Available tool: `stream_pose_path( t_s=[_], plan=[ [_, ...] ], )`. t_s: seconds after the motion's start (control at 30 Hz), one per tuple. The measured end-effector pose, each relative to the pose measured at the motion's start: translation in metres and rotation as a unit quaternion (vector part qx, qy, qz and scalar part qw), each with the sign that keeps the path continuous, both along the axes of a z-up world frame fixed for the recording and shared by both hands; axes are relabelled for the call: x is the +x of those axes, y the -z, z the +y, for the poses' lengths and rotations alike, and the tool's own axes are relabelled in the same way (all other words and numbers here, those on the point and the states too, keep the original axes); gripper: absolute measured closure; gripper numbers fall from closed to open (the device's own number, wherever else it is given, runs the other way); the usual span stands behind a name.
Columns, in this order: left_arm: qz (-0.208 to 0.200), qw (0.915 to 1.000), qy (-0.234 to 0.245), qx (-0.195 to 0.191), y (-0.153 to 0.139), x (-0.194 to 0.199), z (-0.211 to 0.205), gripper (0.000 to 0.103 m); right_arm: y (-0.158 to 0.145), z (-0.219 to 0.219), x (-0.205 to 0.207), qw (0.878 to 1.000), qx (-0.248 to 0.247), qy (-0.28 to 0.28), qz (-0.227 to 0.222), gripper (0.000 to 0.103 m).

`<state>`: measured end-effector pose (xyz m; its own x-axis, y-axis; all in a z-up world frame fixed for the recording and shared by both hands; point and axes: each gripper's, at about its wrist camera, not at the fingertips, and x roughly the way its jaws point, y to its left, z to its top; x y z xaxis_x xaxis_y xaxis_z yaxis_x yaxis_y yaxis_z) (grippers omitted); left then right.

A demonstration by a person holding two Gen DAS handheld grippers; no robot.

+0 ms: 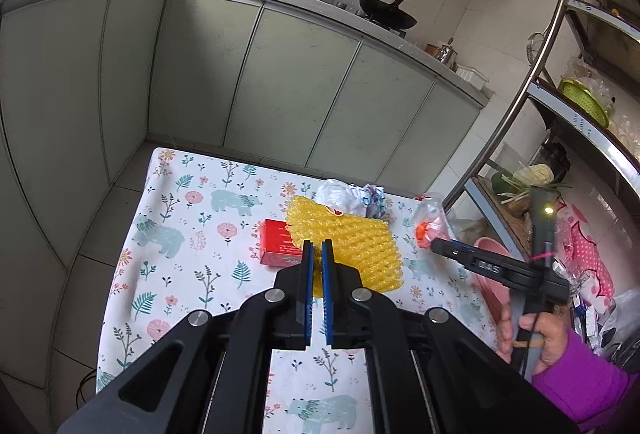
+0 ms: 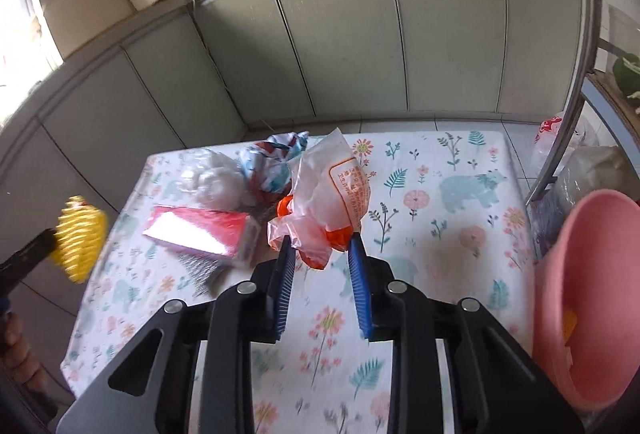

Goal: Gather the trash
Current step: 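Carry both items to the pink bucket and open both grippers over it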

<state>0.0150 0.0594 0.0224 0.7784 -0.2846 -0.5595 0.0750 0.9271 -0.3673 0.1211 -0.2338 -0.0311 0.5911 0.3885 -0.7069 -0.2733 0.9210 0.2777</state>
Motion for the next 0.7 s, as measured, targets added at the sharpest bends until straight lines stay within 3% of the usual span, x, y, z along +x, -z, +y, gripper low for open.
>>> stream_pose_path(
  t_s=[0.33,0.53,0.7],
  plan=[
    [-0.006,0.999,0.043,-0.001,-0.007,0.007,-0.046,0.1,-0.027,-0.05,-0.075,0.999,0.032,0.031,-0.031,0.075],
    [-0.012,0.9955,0.094,0.006,-0.015,0.027,-0.095,0.1,-0.033,-0.102,-0.087,0.994,0.023,0.093,-0.046,0.075],
    [-0.019,0.9865,0.162,0.012,-0.02,0.053,-0.161,0.1,-0.027,-0.157,-0.089,0.984,0.004,0.173,-0.041,0.075]
  ],
)
